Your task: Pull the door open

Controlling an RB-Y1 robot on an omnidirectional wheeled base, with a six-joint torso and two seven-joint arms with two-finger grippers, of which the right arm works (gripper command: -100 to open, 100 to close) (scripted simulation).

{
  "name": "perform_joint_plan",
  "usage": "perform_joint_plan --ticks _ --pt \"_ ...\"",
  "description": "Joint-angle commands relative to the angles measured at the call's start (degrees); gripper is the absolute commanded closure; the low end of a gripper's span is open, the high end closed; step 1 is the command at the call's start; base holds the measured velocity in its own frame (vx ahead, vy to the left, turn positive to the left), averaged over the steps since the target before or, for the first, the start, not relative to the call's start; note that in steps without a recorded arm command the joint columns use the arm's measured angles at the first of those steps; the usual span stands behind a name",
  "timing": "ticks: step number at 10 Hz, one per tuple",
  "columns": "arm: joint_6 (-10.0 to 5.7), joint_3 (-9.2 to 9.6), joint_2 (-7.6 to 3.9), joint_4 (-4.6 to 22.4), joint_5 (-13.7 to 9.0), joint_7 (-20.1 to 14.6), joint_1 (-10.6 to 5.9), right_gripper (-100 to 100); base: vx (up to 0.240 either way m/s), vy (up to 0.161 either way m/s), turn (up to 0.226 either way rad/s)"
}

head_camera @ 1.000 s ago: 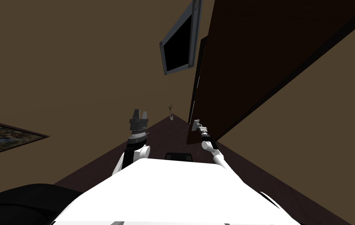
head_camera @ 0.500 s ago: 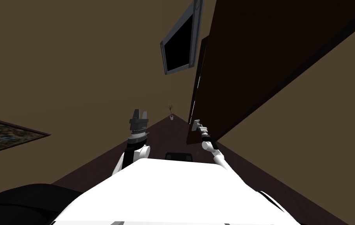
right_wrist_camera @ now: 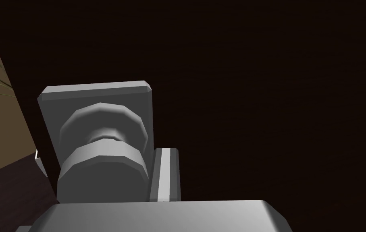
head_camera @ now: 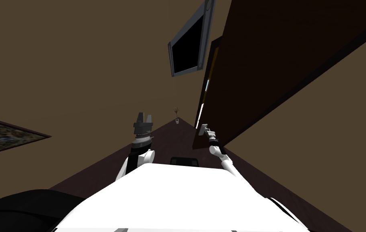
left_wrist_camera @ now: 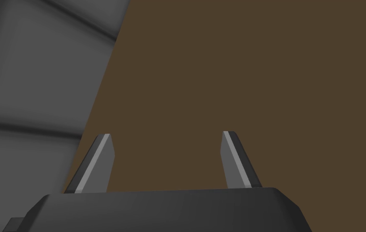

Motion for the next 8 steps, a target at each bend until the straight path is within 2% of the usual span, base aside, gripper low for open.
perform_joint_plan --ticks 1,3,4,8 --pt "0.05 0.32 0.2 -0.18 0.07 0.0 -0.06 100 0.0 0.0 0.0" --pt "0.05 0.32 0.2 -0.18 0.07 0.0 -0.06 100 0.0 0.0 0.0" --pt "-0.14 1.42 -0.6 -0.68 0.21 -0.69 0.24 -100 -0.101 -0.043 0.102" --pt "-0.29 3.26 -1.49 -1.59 0.47 -1.66 0.62 -100 -0.14 -0.074 0.069"
